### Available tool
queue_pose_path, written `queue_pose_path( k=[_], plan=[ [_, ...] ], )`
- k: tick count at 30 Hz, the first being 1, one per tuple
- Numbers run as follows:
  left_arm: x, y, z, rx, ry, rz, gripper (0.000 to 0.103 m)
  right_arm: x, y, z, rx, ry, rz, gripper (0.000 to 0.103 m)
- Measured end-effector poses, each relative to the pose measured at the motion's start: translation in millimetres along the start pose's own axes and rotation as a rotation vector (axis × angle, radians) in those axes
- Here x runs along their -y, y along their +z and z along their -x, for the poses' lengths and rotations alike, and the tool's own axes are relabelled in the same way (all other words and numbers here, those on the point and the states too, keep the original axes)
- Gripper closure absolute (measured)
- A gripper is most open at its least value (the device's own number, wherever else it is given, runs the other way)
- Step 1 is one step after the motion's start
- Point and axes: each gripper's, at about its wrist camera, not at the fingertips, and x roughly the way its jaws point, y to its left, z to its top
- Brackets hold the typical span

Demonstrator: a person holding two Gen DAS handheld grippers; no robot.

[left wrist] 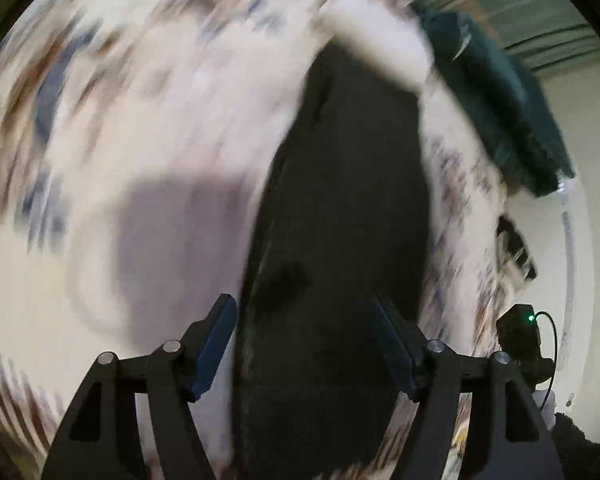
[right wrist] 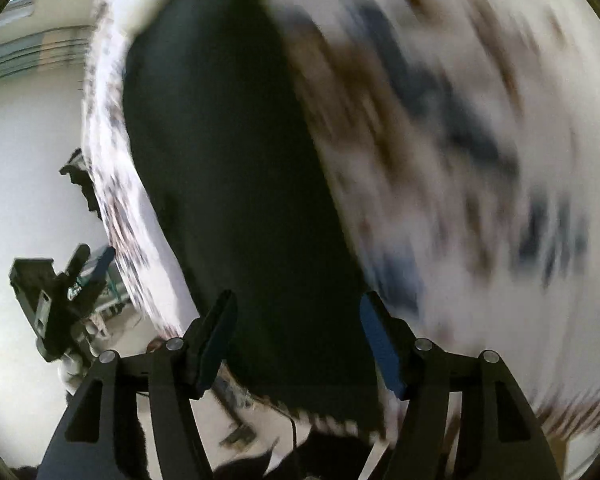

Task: Fold small clothes

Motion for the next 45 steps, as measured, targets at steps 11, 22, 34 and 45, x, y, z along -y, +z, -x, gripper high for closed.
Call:
queue_pose_path(
  k=[11,22,34,45],
  plan=[
    [-44.4,-128.0,-58.8,-0.217,0.044,0.052,0.036,88.8,-108.1,-90.7,-0.097,0.09,-0.144,0.037],
    [-29.0,-140.9,-71.1,-0.174,-0.012,0.019,0.027,103.1,-118.6,-106.9,-0.093,0.175,-0.154,0.035],
    [-22.9,-156.2,-52.8,-0.122,-0.066,0.079,0.095,95.5,-130.2,-102.4,-0.051,0.268,-0.121,0.093],
    [52.1,-70.2,23.9,0.118,-0.134,-0.003,0.096,15.1,-112.8,-23.9,0.108,0.399,-0.015,0.094]
  ],
)
